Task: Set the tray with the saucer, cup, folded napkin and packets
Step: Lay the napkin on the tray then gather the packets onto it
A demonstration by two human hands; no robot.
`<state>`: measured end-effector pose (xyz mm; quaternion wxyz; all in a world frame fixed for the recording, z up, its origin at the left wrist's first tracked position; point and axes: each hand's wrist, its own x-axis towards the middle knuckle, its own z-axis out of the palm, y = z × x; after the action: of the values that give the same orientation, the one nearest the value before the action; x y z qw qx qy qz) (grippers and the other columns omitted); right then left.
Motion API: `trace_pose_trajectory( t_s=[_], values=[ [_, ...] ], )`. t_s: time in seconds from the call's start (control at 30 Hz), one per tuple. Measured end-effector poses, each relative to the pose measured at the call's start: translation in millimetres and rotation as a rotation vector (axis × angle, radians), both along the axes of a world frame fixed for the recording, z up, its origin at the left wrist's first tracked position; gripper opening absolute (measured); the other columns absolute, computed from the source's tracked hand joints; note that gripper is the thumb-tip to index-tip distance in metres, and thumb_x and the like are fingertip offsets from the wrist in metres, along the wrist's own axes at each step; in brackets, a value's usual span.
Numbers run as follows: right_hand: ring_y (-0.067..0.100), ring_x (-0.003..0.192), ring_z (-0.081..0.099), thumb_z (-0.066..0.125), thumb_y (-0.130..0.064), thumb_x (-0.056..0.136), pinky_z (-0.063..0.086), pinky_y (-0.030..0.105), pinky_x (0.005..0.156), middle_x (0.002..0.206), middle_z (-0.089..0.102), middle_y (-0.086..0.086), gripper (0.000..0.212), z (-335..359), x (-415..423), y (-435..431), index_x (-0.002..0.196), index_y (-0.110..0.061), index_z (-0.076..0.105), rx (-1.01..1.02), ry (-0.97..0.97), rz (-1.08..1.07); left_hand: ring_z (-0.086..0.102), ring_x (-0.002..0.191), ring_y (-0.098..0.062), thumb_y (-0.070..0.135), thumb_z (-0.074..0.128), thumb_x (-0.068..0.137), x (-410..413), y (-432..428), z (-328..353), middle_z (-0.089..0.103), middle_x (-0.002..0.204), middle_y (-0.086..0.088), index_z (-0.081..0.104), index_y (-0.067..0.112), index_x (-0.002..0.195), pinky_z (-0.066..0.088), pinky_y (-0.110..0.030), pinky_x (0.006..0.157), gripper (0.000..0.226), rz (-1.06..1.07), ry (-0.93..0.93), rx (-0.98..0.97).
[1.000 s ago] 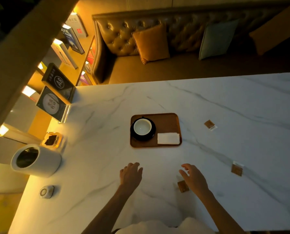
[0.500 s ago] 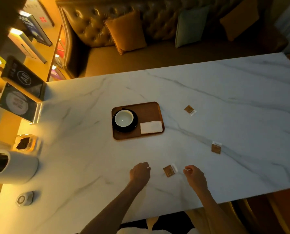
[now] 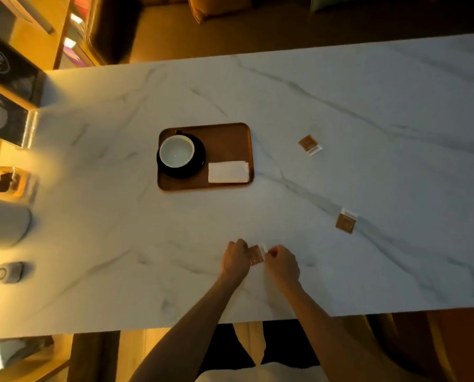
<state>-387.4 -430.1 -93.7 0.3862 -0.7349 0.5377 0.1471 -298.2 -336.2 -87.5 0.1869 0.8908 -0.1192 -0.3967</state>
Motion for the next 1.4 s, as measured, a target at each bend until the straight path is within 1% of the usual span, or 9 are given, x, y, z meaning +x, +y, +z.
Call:
trace_pose_trajectory(
  t_s=[0.13, 0.23, 0.43, 0.53, 0.6, 0.7, 0.8, 0.97, 1.4],
  values=[
    [0.021, 0.078, 0.062, 0.058, -0.027, 0.089, 0.052, 0.035, 0.07, 0.084, 0.065, 0.004, 0.016, -1, -2, 1, 0.087, -0.012, 0.063, 0.062, -0.096, -0.018, 0.061, 0.091, -0.029, 0.02, 0.062, 0.088, -4, 3, -1, 0.063, 0.106, -0.016, 0.06, 0.003, 0.099, 0.047, -0.034, 0.073, 0.021, 0.13, 0.113, -0.052],
    [0.018, 0.078, 0.06, 0.058, -0.018, 0.089, 0.047, 0.025, 0.067, 0.084, 0.064, 0.002, 0.008, 8, -6, -7, 0.091, -0.011, 0.061, 0.123, -0.207, 0.022, 0.057, 0.085, -0.026, 0.021, 0.066, 0.086, -3, 8, 8, 0.06, 0.095, -0.014, 0.053, 0.009, 0.091, 0.047, -0.038, 0.074, 0.019, 0.154, 0.255, -0.073],
    [0.01, 0.063, 0.058, 0.061, -0.016, 0.09, 0.049, 0.019, 0.059, 0.073, 0.063, -0.004, 0.002, 53, -10, -44, 0.09, -0.017, 0.063, 0.294, -0.331, 0.237, 0.061, 0.085, -0.019, 0.016, 0.068, 0.086, 3, 1, 46, 0.064, 0.109, -0.011, 0.054, 0.007, 0.12, 0.047, -0.028, 0.068, 0.037, 0.128, 0.566, -0.281],
    [0.012, 0.062, 0.061, 0.063, -0.015, 0.088, 0.052, 0.022, 0.061, 0.074, 0.065, 0.001, 0.005, 76, -12, -64, 0.091, -0.012, 0.066, 0.307, -0.367, 0.256, 0.069, 0.097, -0.022, 0.019, 0.065, 0.089, -2, -18, 69, 0.071, 0.105, -0.006, 0.064, 0.01, 0.118, 0.055, -0.032, 0.083, 0.031, 0.059, 0.658, -0.388],
    [0.015, 0.066, 0.063, 0.064, -0.015, 0.087, 0.053, 0.022, 0.062, 0.078, 0.067, 0.004, 0.01, 89, -11, -79, 0.094, -0.009, 0.068, 0.29, -0.391, 0.223, 0.07, 0.103, -0.028, 0.015, 0.057, 0.094, -8, -38, 84, 0.073, 0.109, -0.01, 0.066, 0.006, 0.117, 0.057, -0.038, 0.09, 0.026, 0.11, 0.677, -0.435],
    [0.019, 0.068, 0.064, 0.061, -0.015, 0.089, 0.052, 0.026, 0.062, 0.088, 0.07, 0.012, 0.016, 103, -13, -109, 0.099, -0.004, 0.068, 0.259, -0.413, 0.1, 0.07, 0.084, -0.027, 0.009, 0.049, 0.097, -15, -71, 98, 0.072, 0.101, -0.017, 0.063, -0.001, 0.111, 0.059, -0.037, 0.077, 0.022, 0.228, 0.567, -0.49],
    [0.02, 0.069, 0.063, 0.058, -0.015, 0.092, 0.051, 0.031, 0.065, 0.092, 0.07, 0.018, 0.016, 105, -24, -147, 0.098, -0.002, 0.065, 0.12, -0.36, -0.036, 0.066, 0.071, -0.024, 0.001, 0.047, 0.095, -16, -99, 109, 0.067, 0.092, -0.018, 0.056, 0.0, 0.103, 0.057, -0.03, 0.062, 0.012, 0.309, 0.567, -0.516],
    [0.03, 0.094, 0.066, 0.057, -0.025, 0.09, 0.051, 0.035, 0.081, 0.101, 0.07, 0.014, 0.024, 89, -53, -200, 0.101, -0.005, 0.068, -0.104, -0.055, -0.114, 0.067, 0.072, -0.025, 0.003, 0.053, 0.095, -16, -125, 104, 0.068, 0.093, -0.019, 0.055, 0.0, 0.109, 0.058, -0.03, 0.061, 0.014, 0.455, 0.657, -0.525],
    [0.038, 0.111, 0.061, 0.059, -0.031, 0.09, 0.049, 0.042, 0.088, 0.121, 0.063, 0.022, 0.048, 40, -53, -217, 0.124, 0.003, 0.056, 0.052, 0.126, -0.305, 0.064, 0.069, -0.027, 0.002, 0.051, 0.096, -18, -131, 66, 0.064, 0.093, -0.021, 0.056, 0.0, 0.097, 0.055, -0.035, 0.067, 0.006, 0.633, 0.692, -0.342]
  ],
)
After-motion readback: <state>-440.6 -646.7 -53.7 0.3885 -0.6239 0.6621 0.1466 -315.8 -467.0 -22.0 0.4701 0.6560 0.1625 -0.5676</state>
